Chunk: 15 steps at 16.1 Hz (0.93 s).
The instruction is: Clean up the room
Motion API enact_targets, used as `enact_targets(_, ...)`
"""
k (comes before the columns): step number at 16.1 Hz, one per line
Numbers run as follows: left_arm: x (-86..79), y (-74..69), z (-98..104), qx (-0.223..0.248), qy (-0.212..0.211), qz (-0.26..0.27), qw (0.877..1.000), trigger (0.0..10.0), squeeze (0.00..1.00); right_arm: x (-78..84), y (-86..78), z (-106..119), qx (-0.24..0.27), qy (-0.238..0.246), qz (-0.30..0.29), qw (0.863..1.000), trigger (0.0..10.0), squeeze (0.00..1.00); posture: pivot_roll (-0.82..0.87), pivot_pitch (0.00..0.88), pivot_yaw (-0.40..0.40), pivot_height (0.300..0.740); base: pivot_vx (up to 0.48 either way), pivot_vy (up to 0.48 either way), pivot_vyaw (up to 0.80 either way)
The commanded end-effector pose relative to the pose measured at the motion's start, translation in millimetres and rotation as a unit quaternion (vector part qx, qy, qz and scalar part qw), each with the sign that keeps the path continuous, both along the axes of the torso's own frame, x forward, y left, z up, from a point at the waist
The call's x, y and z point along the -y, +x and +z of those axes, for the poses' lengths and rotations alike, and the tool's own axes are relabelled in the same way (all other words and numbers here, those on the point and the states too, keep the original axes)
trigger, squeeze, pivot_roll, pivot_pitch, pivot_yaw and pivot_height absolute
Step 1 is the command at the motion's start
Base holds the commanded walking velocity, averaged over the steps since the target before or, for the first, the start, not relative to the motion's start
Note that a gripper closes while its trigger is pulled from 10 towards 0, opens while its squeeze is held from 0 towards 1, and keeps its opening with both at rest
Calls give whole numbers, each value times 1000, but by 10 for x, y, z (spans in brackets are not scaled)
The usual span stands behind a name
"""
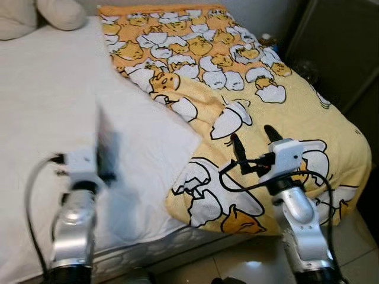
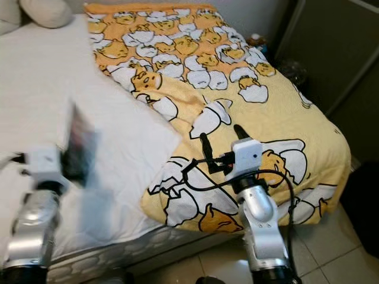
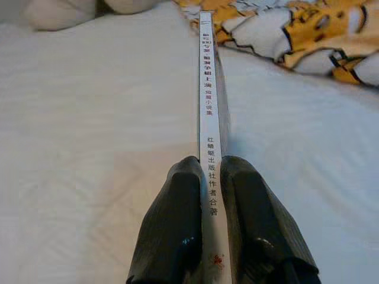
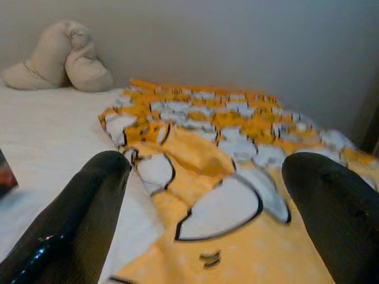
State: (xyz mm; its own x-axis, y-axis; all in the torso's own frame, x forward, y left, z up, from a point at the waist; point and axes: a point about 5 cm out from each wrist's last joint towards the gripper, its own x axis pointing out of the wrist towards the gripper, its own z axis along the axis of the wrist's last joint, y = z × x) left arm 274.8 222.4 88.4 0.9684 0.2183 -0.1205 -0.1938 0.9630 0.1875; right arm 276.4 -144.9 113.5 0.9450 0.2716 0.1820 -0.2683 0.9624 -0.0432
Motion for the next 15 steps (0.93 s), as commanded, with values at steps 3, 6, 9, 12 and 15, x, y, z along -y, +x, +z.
enact_targets(3,50,161,327,63,21,5,998,10000,0,49,61,-99,-27,22,-16,999,10000,0,78,0,-23,740,0,0,0)
enact_targets(6,148,197,378,69,19,-5,997,10000,0,-20,106,-127,-32,21,9,999,10000,0,80,0,-26,740,0,160,0)
enact_targets(9,244,202,354,65,11,-15,998,10000,0,-46,133,-160,-49,26,18,998,10000,0,82,0,-29,740,0,480,206)
enact_targets(12,388,156,307,58,-7,-36,998,10000,0,-76,167,-203,-69,42,29,996,10000,0,85,0,-31,740,0,480,604)
enact_targets(15,483,123,284,52,-10,-46,998,10000,0,-79,184,-240,-81,49,40,995,10000,0,89,0,-35,740,0,0,602)
